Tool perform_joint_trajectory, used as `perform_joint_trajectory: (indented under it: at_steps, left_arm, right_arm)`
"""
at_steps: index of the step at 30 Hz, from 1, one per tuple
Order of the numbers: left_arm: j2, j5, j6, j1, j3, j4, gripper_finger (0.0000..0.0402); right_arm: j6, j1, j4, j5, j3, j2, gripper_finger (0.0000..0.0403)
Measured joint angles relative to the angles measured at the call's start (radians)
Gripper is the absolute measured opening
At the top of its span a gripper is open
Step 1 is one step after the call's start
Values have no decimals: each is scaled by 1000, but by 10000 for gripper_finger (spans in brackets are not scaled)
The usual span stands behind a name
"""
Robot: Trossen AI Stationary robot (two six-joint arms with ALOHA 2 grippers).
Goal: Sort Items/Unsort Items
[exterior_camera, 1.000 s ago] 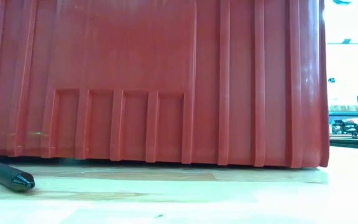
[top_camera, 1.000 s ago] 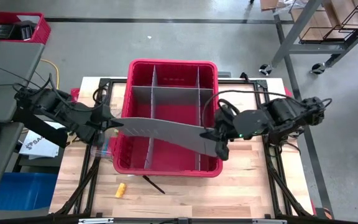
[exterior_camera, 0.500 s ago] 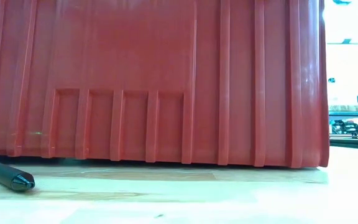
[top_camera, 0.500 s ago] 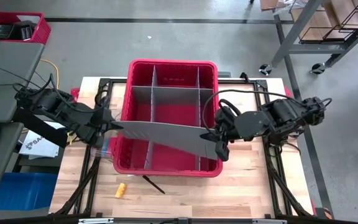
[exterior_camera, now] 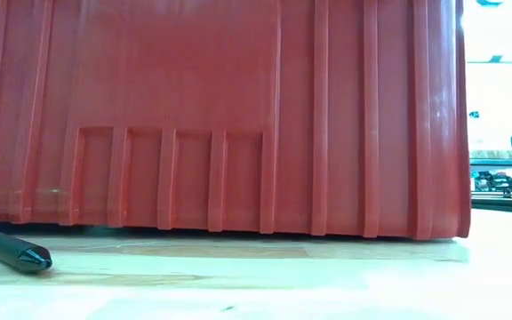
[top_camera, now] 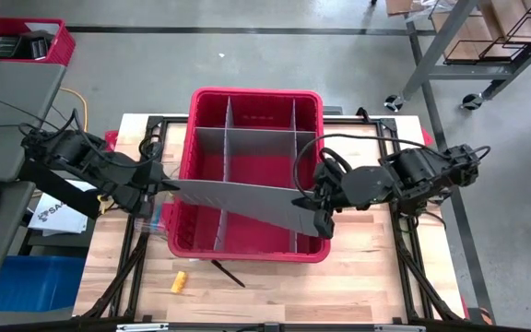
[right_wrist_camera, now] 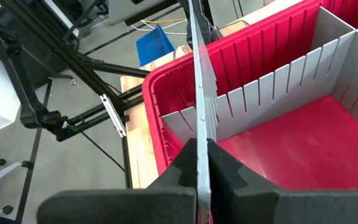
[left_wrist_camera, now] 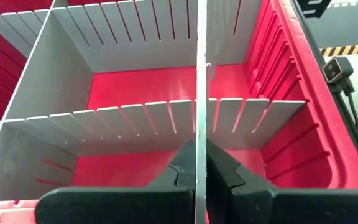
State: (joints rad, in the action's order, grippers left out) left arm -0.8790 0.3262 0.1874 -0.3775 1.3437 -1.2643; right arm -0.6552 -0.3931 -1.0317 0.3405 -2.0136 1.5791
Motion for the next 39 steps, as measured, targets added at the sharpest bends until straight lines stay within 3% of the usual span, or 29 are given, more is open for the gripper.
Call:
perform_joint_trajectory:
  at_steps: [9,24,35,39]
  left_arm:
    - [1,-27,-6,0,1,-46,0]
    - [1,-4,-6,1,0,4,0]
    - [5,-6,2,0,-2,-45,0]
    - [5,-3,2,0,-2,-45,0]
  right_arm:
    - [0,-4,-30,-13,0,15,0]
    - [72,25,-241,76,-3,26,0]
    - [155,39,21,53,-1,17,0]
    - [174,39,31,79,-1,17,0]
